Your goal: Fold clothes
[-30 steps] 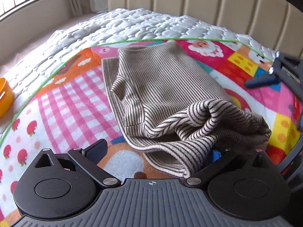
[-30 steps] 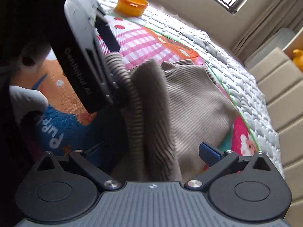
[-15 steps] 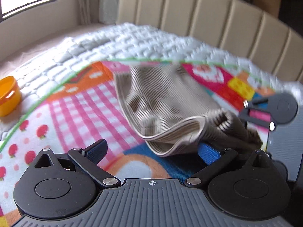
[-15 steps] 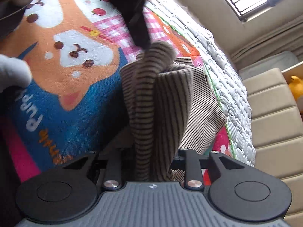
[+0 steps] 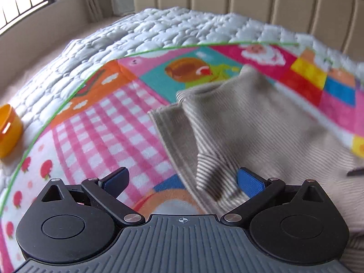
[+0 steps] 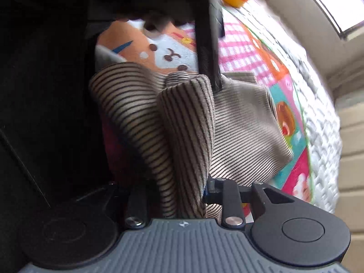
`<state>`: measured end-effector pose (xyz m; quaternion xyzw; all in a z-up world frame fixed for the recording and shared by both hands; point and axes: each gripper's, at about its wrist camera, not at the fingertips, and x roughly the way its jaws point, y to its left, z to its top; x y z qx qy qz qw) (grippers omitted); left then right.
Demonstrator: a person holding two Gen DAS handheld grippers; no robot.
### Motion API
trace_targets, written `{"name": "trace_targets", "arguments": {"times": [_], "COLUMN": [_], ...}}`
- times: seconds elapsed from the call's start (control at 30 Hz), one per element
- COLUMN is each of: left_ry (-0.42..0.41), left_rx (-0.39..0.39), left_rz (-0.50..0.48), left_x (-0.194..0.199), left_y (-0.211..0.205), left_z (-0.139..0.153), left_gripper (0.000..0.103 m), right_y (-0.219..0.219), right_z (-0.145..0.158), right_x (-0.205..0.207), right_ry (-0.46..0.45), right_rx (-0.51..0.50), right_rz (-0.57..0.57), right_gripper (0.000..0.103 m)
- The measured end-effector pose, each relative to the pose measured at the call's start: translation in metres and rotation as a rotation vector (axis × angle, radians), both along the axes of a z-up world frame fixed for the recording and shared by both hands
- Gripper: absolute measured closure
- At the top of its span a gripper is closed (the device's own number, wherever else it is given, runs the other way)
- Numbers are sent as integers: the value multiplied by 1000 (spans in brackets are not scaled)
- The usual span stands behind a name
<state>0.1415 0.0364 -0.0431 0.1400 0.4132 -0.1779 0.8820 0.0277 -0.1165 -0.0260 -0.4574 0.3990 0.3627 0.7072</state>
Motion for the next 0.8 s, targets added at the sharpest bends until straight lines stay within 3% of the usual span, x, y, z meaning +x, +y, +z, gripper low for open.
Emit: {"name": "trace_targets", "arguments": {"times": [0.07, 0.17, 0.27, 0.4, 0.5, 0.67, 0.77, 0.8], "left_ry": [-72, -195, -194, -179, -218, -274, -238, -224], "left_rx": [1, -67, -44, 152, 284, 304, 276, 262], "left_rz": [-24, -172, -380, -582, -652, -684, -667, -658], "left_x": [-15, -51, -87, -116, -119, -107, -101, -99], "left_y": [8, 22, 17, -21, -51, -87, -95, -95], "left_z": [16, 57, 74, 47, 11, -24, -35, -38], "left_gripper": [0, 0, 0, 0, 0, 1, 45, 48], "right_y": [-9, -23, -38, -49, -48, -50, -57, -63], "right_z": [0, 2, 5, 10, 14, 14, 21, 27], "right_x": [13, 34, 53, 55, 52, 48, 54, 58], "right_ry": [54, 144, 227, 230, 202, 176, 184, 192], "right_rx": [51, 131, 207, 240, 224, 206, 237, 260], "right_rz": [-61, -165, -262, -269, -217, -154, -143, -153], "right_gripper": [75, 74, 73, 73, 73, 73, 64, 59]}}
